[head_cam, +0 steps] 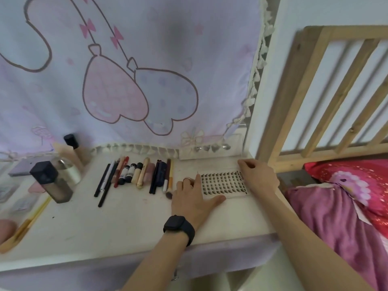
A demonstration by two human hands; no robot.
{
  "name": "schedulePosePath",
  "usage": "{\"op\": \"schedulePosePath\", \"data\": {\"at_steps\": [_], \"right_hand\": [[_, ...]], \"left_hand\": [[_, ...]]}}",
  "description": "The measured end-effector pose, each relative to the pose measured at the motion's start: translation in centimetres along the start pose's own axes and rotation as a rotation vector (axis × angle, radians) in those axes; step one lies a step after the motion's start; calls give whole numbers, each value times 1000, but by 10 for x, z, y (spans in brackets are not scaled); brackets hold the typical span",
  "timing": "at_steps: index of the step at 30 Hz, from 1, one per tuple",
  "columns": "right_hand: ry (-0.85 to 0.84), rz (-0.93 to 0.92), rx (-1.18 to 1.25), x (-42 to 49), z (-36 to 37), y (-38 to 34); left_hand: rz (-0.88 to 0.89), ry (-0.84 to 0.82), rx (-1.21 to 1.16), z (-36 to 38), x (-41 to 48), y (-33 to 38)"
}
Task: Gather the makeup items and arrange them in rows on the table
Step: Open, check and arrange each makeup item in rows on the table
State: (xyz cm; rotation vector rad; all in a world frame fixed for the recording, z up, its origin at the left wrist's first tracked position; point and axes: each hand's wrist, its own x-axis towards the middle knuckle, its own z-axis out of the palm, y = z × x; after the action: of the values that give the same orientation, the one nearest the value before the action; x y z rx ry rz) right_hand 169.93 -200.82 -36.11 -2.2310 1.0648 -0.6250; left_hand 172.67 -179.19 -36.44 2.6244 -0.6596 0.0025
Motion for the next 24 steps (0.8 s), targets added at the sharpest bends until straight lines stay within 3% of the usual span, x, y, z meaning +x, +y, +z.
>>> {"op": "schedulePosePath", "data": {"at_steps": [24], "right_hand": [[43, 130, 45, 5, -5, -5]], "left_hand": [[109, 78, -126, 1, 1, 0]]}}
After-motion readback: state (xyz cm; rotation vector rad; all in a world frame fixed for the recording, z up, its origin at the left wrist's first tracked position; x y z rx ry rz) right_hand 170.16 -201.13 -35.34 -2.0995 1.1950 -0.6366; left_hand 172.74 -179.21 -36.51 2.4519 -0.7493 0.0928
